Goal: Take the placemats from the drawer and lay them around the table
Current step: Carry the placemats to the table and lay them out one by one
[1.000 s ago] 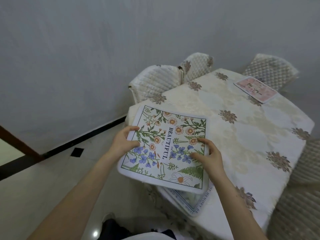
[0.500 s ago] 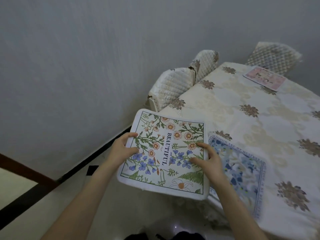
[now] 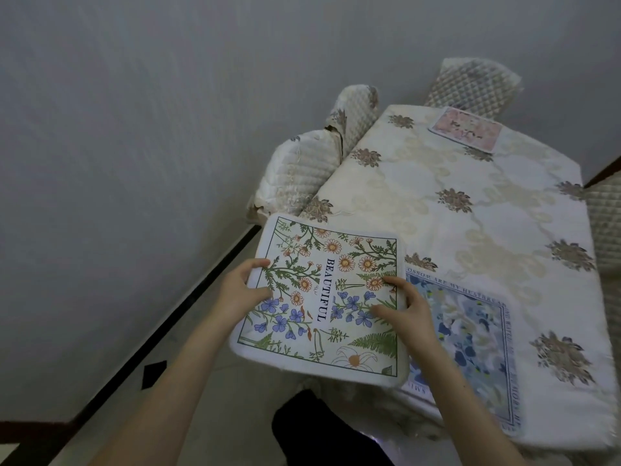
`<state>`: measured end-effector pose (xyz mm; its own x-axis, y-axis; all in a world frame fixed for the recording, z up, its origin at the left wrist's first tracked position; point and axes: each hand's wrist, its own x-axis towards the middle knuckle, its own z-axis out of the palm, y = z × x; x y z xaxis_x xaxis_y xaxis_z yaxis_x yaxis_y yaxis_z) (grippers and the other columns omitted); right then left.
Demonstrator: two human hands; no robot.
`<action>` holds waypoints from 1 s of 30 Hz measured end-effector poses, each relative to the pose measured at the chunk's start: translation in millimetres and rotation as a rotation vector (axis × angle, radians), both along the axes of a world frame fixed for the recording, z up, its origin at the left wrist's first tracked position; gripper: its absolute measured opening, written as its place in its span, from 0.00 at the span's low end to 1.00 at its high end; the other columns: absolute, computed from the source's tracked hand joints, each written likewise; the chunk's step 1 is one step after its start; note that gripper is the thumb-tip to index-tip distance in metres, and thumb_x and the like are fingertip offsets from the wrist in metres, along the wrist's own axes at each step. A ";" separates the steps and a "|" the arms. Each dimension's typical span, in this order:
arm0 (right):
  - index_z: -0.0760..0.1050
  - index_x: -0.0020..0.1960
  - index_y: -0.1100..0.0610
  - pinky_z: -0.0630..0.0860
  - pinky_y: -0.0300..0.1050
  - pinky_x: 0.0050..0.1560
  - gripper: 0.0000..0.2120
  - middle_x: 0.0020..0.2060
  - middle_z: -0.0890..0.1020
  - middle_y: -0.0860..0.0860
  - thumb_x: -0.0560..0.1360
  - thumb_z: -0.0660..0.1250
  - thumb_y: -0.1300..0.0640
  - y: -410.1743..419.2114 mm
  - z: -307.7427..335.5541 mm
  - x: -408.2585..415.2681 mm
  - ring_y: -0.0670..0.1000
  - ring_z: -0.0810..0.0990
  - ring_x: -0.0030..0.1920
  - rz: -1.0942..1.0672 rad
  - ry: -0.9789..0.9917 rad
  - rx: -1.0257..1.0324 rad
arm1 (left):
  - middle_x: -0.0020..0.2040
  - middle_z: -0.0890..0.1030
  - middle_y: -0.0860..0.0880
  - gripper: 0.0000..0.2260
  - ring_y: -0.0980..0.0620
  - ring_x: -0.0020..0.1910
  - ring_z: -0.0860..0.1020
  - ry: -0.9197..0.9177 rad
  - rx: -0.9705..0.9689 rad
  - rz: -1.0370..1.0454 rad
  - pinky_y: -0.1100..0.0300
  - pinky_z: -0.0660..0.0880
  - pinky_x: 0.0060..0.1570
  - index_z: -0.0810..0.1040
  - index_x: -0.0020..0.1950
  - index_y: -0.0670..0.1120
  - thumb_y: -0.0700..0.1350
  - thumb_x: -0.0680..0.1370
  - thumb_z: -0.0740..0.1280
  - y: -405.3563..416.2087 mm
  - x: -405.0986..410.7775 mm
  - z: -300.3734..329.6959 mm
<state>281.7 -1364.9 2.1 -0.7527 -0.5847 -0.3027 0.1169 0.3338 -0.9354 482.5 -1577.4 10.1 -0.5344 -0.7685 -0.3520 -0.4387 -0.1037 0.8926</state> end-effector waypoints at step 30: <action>0.76 0.60 0.52 0.81 0.41 0.39 0.25 0.52 0.81 0.47 0.67 0.75 0.68 -257.8 18.0 -89.0 0.47 0.83 0.46 -0.292 0.118 -0.054 | 0.52 0.82 0.47 0.24 0.51 0.38 0.84 0.040 -0.055 -0.340 0.59 0.80 0.34 0.75 0.61 0.52 0.32 0.69 0.71 -313.6 -153.1 32.5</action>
<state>192.7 -1622.7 20.2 -0.9190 -0.3518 -0.1781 0.0905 0.2515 -0.9636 329.4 -1891.0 42.6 -0.7758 -0.5610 -0.2886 -0.4043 0.0908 0.9101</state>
